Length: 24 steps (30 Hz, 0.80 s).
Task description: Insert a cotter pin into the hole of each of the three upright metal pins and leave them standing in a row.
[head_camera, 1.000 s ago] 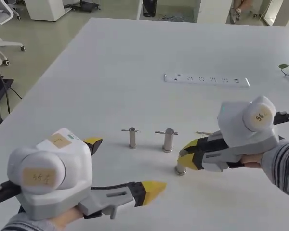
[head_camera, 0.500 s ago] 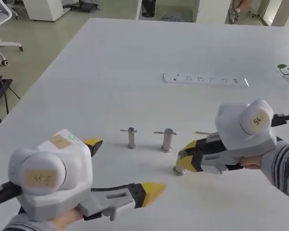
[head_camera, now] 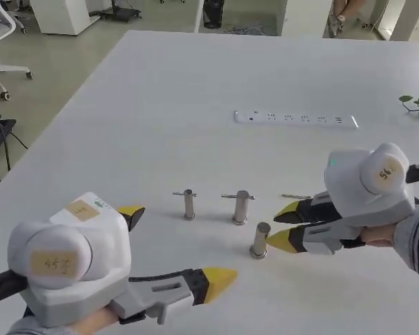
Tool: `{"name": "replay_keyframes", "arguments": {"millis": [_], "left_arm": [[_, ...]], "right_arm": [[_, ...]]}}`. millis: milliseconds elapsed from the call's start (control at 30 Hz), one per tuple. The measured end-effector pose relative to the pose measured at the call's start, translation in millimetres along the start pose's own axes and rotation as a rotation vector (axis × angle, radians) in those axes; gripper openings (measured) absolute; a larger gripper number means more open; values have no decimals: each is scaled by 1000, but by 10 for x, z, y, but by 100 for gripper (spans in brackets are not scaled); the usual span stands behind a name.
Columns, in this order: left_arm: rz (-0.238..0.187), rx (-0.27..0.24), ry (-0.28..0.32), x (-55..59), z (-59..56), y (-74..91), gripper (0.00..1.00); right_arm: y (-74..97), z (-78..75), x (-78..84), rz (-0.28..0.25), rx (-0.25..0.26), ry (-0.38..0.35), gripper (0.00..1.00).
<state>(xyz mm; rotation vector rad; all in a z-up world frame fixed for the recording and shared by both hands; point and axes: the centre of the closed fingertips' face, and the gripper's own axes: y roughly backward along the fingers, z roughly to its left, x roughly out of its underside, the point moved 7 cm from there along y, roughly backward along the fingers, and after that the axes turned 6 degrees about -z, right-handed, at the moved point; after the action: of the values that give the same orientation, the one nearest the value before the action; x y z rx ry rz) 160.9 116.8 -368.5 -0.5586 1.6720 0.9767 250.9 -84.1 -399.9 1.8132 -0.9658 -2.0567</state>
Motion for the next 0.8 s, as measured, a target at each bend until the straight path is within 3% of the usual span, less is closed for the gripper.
{"name": "replay_keyframes", "arguments": {"millis": [200,433,800], "left_arm": [[1,-8,4,-7,8,-7,99],[5,-2,-8,-8,6,-22,99],[7,-17,-3,39,63,-35,98]], "right_arm": [[131,-210,24,30,37,-5,22],[235,-480,72,125,80,6,23],[209,-857,200,243,95,25,21]]}}
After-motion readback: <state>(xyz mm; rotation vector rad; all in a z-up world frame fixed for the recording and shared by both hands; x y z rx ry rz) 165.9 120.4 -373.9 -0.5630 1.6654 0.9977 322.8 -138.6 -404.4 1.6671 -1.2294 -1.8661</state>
